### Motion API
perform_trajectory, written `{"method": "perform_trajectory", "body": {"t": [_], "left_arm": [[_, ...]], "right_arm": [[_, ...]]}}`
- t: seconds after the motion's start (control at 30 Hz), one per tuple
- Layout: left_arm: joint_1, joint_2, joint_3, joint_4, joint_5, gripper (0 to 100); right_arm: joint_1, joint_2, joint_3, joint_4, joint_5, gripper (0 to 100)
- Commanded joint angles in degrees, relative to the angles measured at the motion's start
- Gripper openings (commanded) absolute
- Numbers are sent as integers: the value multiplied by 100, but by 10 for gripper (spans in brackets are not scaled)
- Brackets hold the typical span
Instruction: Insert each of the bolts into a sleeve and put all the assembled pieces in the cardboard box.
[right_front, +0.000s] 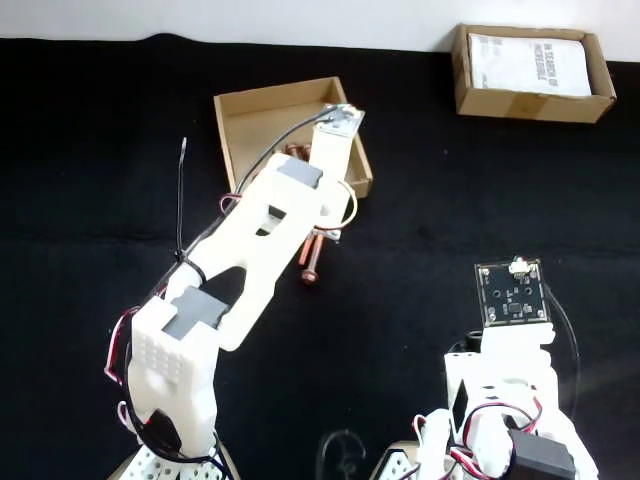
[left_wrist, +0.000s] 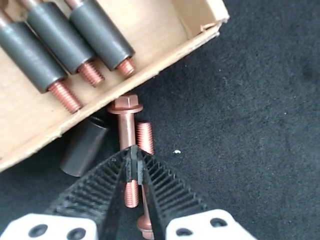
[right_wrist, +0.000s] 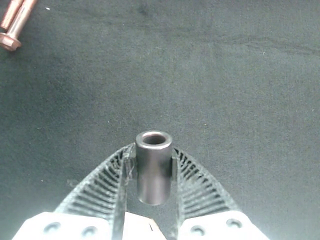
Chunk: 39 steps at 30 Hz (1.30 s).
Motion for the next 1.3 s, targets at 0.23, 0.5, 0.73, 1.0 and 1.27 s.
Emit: {"method": "perform_trajectory", "body": {"t": [0.23,0.5,0.73,1.0,1.27], "left_arm": [[75,479,-40,-35,0,9],[75,637,-40,-158,0,9],[365,629,-84,-158,-26,9],[989,646,-532,-158,-9,9],[1437,646,-541,-422,0,9]], "right_arm": [[13,-31,13,-22,70,8],[13,-31,13,-31,70,8],[13,-31,57,-92,70,8],[13,-31,57,-92,70,8],[13,-31,57,-92,70,8]]}}
